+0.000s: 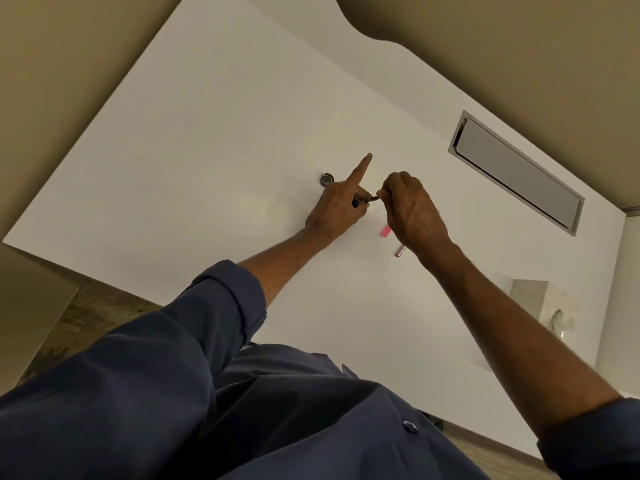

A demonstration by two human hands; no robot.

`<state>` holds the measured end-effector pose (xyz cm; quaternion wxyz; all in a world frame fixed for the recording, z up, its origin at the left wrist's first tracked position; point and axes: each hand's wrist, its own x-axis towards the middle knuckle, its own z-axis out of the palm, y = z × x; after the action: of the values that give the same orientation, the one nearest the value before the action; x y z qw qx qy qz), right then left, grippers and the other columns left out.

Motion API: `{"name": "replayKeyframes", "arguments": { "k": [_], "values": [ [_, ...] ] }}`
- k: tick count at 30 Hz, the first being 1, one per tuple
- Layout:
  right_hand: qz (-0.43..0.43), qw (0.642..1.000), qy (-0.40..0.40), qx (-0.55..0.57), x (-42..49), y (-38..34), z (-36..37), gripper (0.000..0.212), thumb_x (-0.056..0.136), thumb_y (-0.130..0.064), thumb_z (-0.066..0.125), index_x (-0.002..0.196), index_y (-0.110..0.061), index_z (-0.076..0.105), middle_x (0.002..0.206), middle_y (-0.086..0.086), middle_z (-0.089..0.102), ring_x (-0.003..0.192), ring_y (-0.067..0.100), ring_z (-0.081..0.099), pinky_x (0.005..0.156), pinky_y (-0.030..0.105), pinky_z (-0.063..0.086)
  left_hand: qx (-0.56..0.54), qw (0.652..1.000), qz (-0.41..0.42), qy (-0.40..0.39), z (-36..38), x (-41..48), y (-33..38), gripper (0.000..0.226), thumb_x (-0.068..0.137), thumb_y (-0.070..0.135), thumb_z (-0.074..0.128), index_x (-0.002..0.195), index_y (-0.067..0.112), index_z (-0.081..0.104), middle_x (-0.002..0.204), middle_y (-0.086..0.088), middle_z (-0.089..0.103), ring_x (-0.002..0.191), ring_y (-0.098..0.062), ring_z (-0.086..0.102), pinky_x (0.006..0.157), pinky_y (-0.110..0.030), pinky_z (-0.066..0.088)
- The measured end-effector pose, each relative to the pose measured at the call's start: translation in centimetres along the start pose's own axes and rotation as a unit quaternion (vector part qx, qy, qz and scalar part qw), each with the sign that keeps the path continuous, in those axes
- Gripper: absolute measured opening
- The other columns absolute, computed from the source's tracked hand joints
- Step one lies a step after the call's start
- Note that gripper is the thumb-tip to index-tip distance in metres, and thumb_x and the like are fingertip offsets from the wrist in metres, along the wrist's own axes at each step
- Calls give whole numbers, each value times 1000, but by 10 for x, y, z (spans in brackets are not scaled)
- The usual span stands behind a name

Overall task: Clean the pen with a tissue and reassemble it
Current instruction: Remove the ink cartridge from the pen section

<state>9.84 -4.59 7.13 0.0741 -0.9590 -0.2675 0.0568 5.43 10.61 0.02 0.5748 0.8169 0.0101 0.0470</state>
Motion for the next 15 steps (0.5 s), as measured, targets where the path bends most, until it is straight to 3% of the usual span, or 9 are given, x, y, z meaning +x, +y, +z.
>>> {"name": "replayKeyframes", "arguments": {
  "k": [5,8,11,15],
  "values": [
    [31,999,19,-16,1,1,2,34,109,-29,48,86,-5,53,74,6,50,69,21,42,60,34,28,-6,1000,2,-3,3,1,2,90,85,1,73,159,13,24,94,0,77,85,-11,71,84,-17,52],
    [34,998,18,-45,0,0,2,38,110,-34,44,80,-10,49,69,2,46,64,22,43,59,35,29,-1,1000,7,-6,2,2,0,90,85,2,75,159,12,24,95,-2,78,85,-12,72,84,-13,48],
    [38,998,6,-54,0,-1,2,42,110,-36,40,76,-13,45,64,2,46,61,26,46,59,35,30,6,1000,10,-11,1,3,-1,90,86,4,75,159,11,24,96,-4,78,87,-14,73,87,-19,52],
    [17,998,27,-48,-3,-2,1,37,110,-35,41,91,-7,55,79,9,57,68,28,50,59,42,42,3,1000,12,-2,2,5,-3,88,86,4,75,159,10,25,97,-3,78,89,-14,73,87,-20,53]
  ]
}}
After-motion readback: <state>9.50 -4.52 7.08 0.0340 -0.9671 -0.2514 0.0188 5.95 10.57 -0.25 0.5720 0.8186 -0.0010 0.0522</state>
